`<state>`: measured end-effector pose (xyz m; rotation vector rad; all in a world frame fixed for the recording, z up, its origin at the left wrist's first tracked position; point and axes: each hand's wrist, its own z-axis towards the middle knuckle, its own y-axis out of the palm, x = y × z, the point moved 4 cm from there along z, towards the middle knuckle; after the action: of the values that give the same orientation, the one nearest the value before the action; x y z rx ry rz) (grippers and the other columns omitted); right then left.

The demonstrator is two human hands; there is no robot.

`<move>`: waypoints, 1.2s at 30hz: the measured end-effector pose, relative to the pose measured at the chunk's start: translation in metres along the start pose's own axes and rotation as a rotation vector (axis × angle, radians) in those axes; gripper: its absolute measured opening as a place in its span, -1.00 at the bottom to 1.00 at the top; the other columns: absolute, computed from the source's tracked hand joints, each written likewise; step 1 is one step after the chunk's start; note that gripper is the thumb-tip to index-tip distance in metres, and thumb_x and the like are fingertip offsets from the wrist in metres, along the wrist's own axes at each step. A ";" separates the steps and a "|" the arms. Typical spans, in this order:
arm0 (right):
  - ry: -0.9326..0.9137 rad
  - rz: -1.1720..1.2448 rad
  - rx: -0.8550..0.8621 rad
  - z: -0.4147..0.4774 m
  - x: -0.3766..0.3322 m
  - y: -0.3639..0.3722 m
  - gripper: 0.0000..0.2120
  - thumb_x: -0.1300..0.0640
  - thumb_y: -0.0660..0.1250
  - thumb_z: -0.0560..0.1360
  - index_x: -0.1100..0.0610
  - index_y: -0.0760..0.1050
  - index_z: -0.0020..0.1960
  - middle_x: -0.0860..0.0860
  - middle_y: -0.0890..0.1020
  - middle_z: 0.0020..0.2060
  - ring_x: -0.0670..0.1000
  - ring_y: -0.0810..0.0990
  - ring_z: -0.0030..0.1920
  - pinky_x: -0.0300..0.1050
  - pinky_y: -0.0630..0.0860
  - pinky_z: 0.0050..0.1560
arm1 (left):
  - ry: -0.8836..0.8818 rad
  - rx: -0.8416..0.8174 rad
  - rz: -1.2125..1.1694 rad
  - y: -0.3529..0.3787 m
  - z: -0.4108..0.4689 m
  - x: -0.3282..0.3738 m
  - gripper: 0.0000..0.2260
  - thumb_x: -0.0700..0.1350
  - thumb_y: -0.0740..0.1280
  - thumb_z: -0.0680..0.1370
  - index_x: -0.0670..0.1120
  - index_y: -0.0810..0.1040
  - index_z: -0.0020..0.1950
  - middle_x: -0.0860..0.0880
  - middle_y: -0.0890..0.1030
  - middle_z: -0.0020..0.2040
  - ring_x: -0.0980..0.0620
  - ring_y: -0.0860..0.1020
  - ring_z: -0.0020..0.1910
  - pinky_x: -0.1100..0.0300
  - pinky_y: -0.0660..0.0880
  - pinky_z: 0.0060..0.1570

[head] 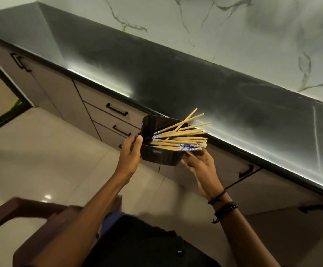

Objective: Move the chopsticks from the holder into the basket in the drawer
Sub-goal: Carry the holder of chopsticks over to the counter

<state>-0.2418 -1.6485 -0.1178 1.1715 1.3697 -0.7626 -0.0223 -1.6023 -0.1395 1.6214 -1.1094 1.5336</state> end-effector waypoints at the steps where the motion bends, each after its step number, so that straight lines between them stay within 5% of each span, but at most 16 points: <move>1: -0.008 -0.004 0.014 0.014 -0.001 0.007 -0.60 0.42 0.21 0.54 0.01 0.49 0.21 0.07 0.61 0.21 0.09 0.57 0.24 0.05 0.53 0.24 | 0.015 -0.012 -0.005 -0.004 0.019 0.002 -0.78 0.14 0.13 0.63 0.12 0.52 0.10 -0.08 0.52 0.18 0.07 0.56 0.10 0.13 0.58 0.02; 7: -0.091 -0.022 0.083 0.101 -0.012 0.065 -0.63 0.42 0.23 0.53 0.12 0.47 0.26 0.14 0.60 0.21 0.14 0.57 0.25 0.03 0.54 0.22 | 0.078 -0.158 0.008 -0.042 0.133 0.024 -0.74 0.06 0.14 0.64 -0.01 0.51 0.22 -0.11 0.52 0.18 0.02 0.57 0.11 0.00 0.57 0.09; 13: -0.171 0.076 0.149 0.161 -0.027 0.113 -0.68 0.31 0.26 0.52 0.10 0.48 0.25 0.11 0.62 0.20 0.11 0.59 0.20 -0.06 0.58 0.16 | 0.148 -0.327 0.024 -0.072 0.223 0.055 -0.85 0.01 0.19 0.63 0.21 0.46 0.15 0.00 0.49 0.20 0.23 0.56 0.09 0.32 0.54 -0.02; 17: -0.199 0.061 0.215 0.194 -0.039 0.130 -0.64 0.43 0.19 0.55 0.10 0.47 0.24 0.10 0.62 0.18 0.09 0.59 0.19 -0.11 0.59 0.09 | 0.136 -0.363 0.020 -0.074 0.267 0.067 -0.78 0.02 0.19 0.63 0.05 0.46 0.25 0.01 0.53 0.17 0.11 0.58 0.11 0.28 0.57 -0.02; 21: -0.215 0.030 0.216 0.222 -0.051 0.132 -0.62 0.45 0.21 0.53 0.13 0.46 0.25 0.03 0.65 0.15 0.04 0.61 0.20 -0.17 0.59 0.03 | 0.111 -0.358 0.022 -0.068 0.298 0.070 -0.75 0.04 0.20 0.62 0.00 0.43 0.25 -0.02 0.59 0.11 0.03 0.60 0.09 -0.01 0.59 0.07; 29: -0.185 -0.007 0.278 0.274 -0.073 0.117 -0.57 0.51 0.16 0.49 0.27 0.40 0.32 0.05 0.63 0.14 -0.06 0.63 0.14 -0.20 0.57 0.02 | 0.133 -0.379 0.115 -0.037 0.346 0.082 -0.85 0.04 0.15 0.64 0.10 0.46 0.15 0.11 0.57 -0.01 0.09 0.57 0.06 0.03 0.56 0.10; 34: -0.124 -0.085 0.310 0.298 -0.086 0.108 -0.62 0.50 0.17 0.48 0.25 0.45 0.24 0.02 0.62 0.07 -0.05 0.62 0.08 -0.27 0.59 -0.05 | 0.104 -0.400 0.163 -0.015 0.372 0.091 -0.69 0.00 0.15 0.65 -0.04 0.43 0.35 -0.05 0.56 0.18 -0.01 0.53 0.18 -0.08 0.50 0.20; 36: -0.086 -0.104 0.322 0.307 -0.087 0.104 -0.64 0.48 0.17 0.49 0.20 0.47 0.20 0.05 0.61 0.11 0.03 0.57 0.17 -0.17 0.59 0.06 | 0.066 -0.418 0.174 -0.008 0.382 0.092 -0.66 -0.02 0.15 0.65 -0.06 0.38 0.41 -0.09 0.51 0.28 -0.03 0.49 0.26 -0.08 0.47 0.25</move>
<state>-0.0543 -1.9221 -0.0661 1.3052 1.2739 -1.1265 0.1532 -1.9512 -0.0918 1.2106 -1.4521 1.3358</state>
